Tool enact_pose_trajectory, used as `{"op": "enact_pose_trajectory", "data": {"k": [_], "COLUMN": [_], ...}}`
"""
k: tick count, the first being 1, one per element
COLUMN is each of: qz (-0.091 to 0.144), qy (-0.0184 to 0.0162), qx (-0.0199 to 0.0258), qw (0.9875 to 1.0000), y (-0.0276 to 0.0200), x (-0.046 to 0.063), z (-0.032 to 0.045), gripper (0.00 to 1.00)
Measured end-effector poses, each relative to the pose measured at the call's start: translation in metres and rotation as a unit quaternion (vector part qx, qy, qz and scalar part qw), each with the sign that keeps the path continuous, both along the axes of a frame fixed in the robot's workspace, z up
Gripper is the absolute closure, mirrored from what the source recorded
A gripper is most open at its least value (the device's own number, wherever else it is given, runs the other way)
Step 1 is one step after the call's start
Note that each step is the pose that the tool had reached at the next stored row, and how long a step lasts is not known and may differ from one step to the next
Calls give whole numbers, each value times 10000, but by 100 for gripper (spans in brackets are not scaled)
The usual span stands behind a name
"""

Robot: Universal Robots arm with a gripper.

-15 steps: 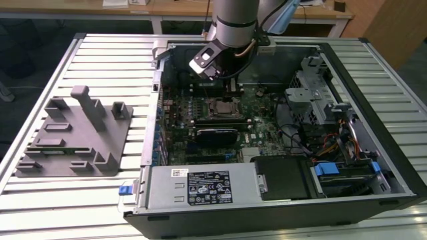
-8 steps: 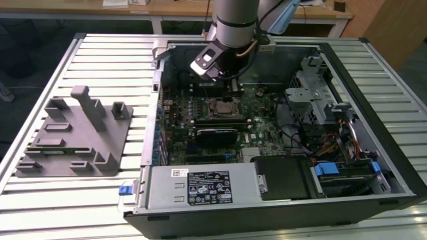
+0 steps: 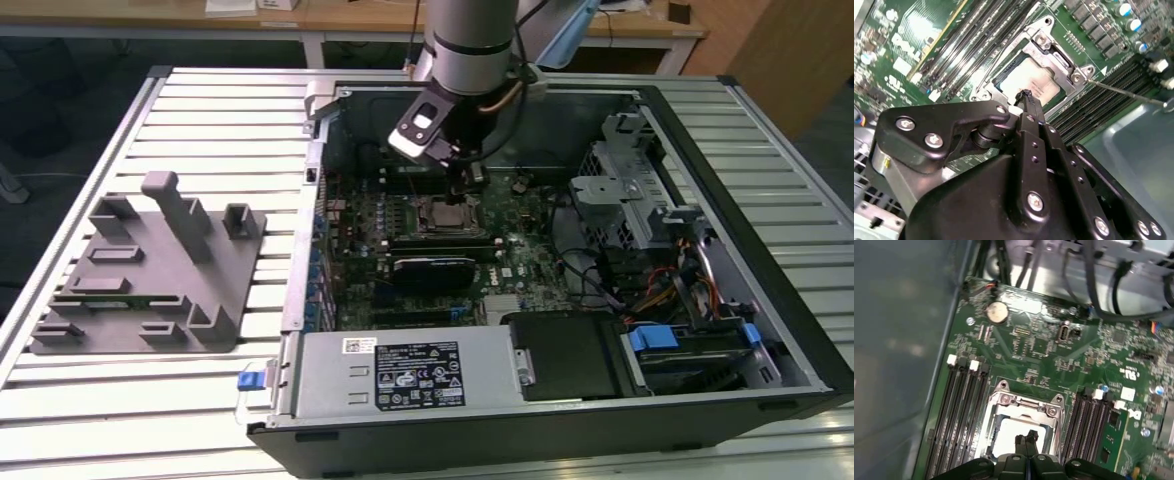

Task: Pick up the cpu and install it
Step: 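Close the cpu cover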

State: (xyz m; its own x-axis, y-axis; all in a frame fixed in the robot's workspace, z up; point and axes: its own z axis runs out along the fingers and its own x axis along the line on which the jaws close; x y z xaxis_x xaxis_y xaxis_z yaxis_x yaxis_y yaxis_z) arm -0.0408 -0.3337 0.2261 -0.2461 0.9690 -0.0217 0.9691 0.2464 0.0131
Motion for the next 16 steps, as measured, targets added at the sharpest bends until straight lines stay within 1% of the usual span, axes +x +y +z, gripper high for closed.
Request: {"op": "enact_pose_trajectory", "data": {"k": [2,4,6,8,10,12,16], "qz": [180,365,544,724,906,1085,1450], "qy": [0,0,0,0,0,0,0], "qx": [-1,0,0,0,0,0,0], "qw": [9998,9993,9985,9974,9959,9941,9894], "y": [0,0,0,0,0,0,0], "x": [0,0,0,0,0,0,0], "z": [0,-1,-2,-3,-4,-5,-7], "gripper": [89,89,89,89,89,89,89]}}
